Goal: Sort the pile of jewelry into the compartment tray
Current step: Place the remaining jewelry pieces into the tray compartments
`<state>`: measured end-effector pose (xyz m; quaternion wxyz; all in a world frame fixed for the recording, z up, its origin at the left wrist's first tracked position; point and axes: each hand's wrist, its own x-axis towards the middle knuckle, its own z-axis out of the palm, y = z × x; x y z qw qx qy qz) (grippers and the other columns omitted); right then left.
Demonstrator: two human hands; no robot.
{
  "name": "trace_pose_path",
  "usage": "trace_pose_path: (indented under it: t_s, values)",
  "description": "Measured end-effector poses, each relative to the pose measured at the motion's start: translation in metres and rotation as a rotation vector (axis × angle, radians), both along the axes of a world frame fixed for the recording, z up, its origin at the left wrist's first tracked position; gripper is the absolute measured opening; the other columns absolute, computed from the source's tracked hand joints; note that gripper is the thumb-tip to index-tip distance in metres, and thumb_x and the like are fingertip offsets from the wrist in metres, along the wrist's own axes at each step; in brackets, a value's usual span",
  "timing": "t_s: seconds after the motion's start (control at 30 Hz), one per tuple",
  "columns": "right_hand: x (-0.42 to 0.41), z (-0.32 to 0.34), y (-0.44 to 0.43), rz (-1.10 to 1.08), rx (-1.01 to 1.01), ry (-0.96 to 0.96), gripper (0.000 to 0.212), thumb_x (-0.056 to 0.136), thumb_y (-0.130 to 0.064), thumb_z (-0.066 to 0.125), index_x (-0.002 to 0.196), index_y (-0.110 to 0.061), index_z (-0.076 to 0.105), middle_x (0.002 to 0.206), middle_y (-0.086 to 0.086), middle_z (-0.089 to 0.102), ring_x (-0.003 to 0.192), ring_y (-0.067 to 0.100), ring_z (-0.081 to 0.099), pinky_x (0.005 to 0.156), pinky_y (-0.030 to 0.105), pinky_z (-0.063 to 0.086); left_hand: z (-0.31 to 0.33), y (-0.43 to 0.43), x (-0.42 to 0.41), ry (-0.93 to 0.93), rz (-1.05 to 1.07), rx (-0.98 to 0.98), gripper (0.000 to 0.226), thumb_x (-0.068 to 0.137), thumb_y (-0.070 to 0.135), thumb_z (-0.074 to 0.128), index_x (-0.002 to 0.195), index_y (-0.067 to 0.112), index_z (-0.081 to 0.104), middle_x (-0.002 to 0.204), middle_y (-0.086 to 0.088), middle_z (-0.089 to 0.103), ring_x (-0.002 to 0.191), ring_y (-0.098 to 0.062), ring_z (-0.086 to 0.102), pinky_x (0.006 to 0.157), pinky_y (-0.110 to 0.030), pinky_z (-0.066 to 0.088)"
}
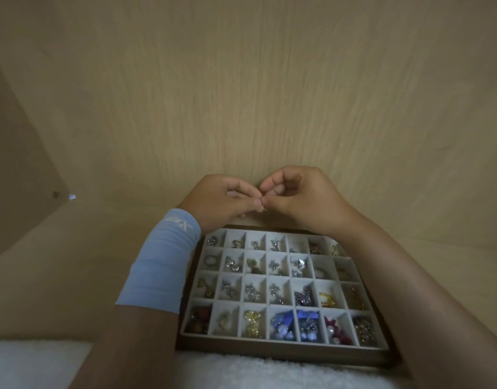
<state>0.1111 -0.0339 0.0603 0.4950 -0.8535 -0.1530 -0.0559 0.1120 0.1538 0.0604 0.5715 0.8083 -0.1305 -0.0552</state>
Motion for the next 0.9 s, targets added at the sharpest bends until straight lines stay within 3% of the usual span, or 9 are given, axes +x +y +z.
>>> trace_pose_path:
  t_s: [0.1, 0.2, 0.37, 0.5, 0.67, 0.77, 0.9]
  values:
    - [0.0, -0.003, 0.001, -0.003, -0.028, 0.06, 0.003, 0.085, -0.021, 0.078, 0.087, -0.018, 0.077, 0.083, 0.008, 0.076, 0.074, 0.013, 0.068, 0.08, 0.034, 0.056, 0.0, 0.006, 0.001, 0.004, 0.014, 0.001, 0.013, 0.078, 0.012, 0.078, 0.09, 0.013, 0.074, 0.073, 0.001, 0.074, 0.061, 0.0, 0.062, 0.062, -0.012, 0.048]
    - [-0.002, -0.005, 0.007, 0.031, -0.058, 0.095, 0.008, 0.088, -0.022, 0.075, 0.083, -0.017, 0.078, 0.084, 0.01, 0.076, 0.075, 0.016, 0.067, 0.081, 0.038, 0.056, 0.001, 0.012, 0.001, 0.003, 0.007, 0.045, 0.016, 0.078, 0.012, 0.079, 0.091, 0.016, 0.072, 0.076, 0.0, 0.076, 0.065, -0.001, 0.066, 0.065, -0.014, 0.05]
    - [-0.004, -0.007, 0.013, 0.08, -0.088, 0.151, 0.007, 0.089, -0.022, 0.074, 0.087, -0.016, 0.078, 0.082, 0.004, 0.075, 0.071, 0.006, 0.063, 0.072, 0.026, 0.053, 0.004, 0.023, -0.002, 0.022, -0.038, 0.218, 0.006, 0.08, 0.017, 0.077, 0.086, 0.016, 0.075, 0.08, 0.003, 0.077, 0.087, -0.015, 0.073, 0.087, -0.028, 0.056]
    - [-0.004, -0.008, 0.013, 0.112, -0.128, 0.164, 0.006, 0.089, -0.021, 0.074, 0.086, -0.017, 0.078, 0.083, 0.001, 0.077, 0.074, 0.007, 0.067, 0.076, 0.026, 0.055, 0.0, 0.022, -0.002, 0.018, -0.035, 0.33, 0.002, 0.079, 0.024, 0.077, 0.078, 0.025, 0.077, 0.078, 0.007, 0.076, 0.082, -0.006, 0.069, 0.083, -0.025, 0.053]
    - [-0.006, -0.011, 0.014, 0.178, -0.214, 0.197, 0.006, 0.089, -0.02, 0.073, 0.087, -0.019, 0.079, 0.08, -0.004, 0.077, 0.077, 0.007, 0.072, 0.078, 0.023, 0.056, -0.004, 0.021, 0.001, 0.058, -0.045, 0.472, 0.005, 0.075, 0.031, 0.079, 0.071, 0.032, 0.076, 0.063, 0.017, 0.068, 0.069, 0.0, 0.062, 0.068, -0.021, 0.047]
    - [-0.008, -0.014, 0.02, 0.198, -0.298, 0.172, 0.006, 0.09, -0.023, 0.073, 0.087, -0.021, 0.078, 0.08, -0.009, 0.076, 0.076, 0.001, 0.07, 0.078, 0.021, 0.055, -0.006, 0.021, 0.003, 0.112, -0.048, 0.549, 0.003, 0.073, 0.031, 0.08, 0.073, 0.03, 0.077, 0.079, 0.009, 0.073, 0.083, -0.009, 0.066, 0.078, -0.027, 0.053]
    - [-0.009, -0.019, 0.026, 0.177, -0.383, 0.139, 0.008, 0.091, -0.025, 0.072, 0.086, -0.023, 0.078, 0.078, -0.012, 0.075, 0.073, -0.002, 0.069, 0.076, 0.021, 0.055, -0.005, 0.02, 0.002, 0.135, -0.025, 0.635, 0.003, 0.071, 0.029, 0.079, 0.072, 0.028, 0.077, 0.082, 0.006, 0.074, 0.086, -0.013, 0.068, 0.087, -0.035, 0.056]
